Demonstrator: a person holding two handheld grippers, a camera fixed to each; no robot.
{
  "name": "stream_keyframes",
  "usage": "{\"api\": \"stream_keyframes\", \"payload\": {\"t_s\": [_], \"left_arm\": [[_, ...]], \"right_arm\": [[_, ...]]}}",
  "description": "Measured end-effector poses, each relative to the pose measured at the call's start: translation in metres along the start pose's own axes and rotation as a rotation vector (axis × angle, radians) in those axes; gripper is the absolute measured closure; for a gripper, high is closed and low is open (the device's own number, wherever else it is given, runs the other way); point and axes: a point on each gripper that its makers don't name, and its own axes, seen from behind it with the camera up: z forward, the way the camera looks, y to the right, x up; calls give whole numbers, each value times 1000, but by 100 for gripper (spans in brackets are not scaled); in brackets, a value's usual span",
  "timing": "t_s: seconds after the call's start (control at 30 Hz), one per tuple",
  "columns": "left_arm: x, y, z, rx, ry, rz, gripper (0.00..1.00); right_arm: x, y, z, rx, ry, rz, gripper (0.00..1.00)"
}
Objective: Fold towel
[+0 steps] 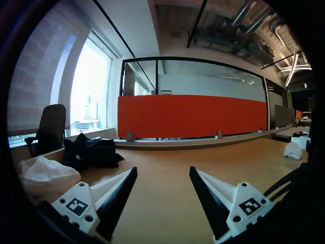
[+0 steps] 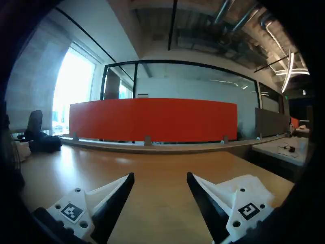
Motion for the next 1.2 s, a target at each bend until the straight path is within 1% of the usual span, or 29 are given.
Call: {"api": "stream_keyframes", "payload": {"t_s": [1.2], "left_arm": [[0, 0, 0, 0, 0, 0, 5]], "right_arm": [[-1, -3, 0, 4, 19, 8, 0]]}}
